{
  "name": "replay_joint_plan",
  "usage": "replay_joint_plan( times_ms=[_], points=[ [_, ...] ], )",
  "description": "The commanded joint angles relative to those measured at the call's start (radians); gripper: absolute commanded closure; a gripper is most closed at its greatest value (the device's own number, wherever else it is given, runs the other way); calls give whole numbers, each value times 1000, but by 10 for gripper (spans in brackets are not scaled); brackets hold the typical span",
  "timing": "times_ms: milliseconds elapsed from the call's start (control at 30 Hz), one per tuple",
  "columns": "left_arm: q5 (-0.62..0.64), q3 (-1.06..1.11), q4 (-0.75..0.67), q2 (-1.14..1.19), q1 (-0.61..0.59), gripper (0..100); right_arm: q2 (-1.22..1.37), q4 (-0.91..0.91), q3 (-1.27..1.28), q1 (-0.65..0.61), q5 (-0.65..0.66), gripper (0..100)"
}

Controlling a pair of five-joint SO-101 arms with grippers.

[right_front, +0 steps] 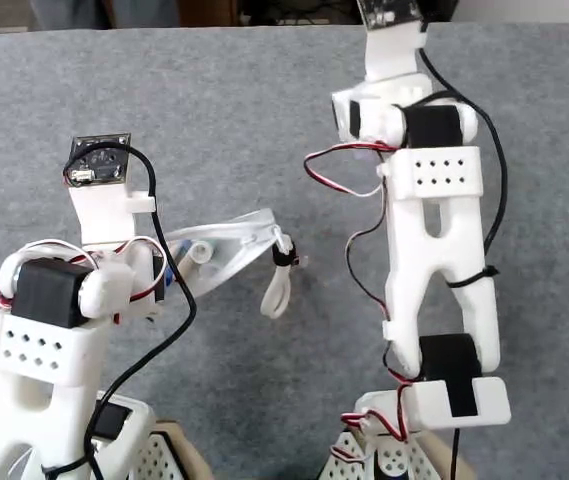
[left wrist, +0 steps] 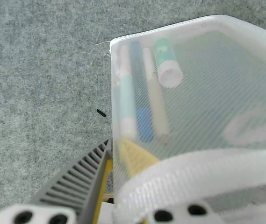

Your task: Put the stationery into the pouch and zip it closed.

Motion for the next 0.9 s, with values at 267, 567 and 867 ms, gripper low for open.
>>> replay_joint_plan(
  times_ms=[267,567,867],
  points=[
    [-3,-1,14,6,15,972,-105,124,-232,-103,-120,986],
    [-3,15,14,6,15,972,-357,144,-139,-308,-117,986],
    [-3,15,14,6,21,972,-545,101,173,-506,-115,986]
  ],
)
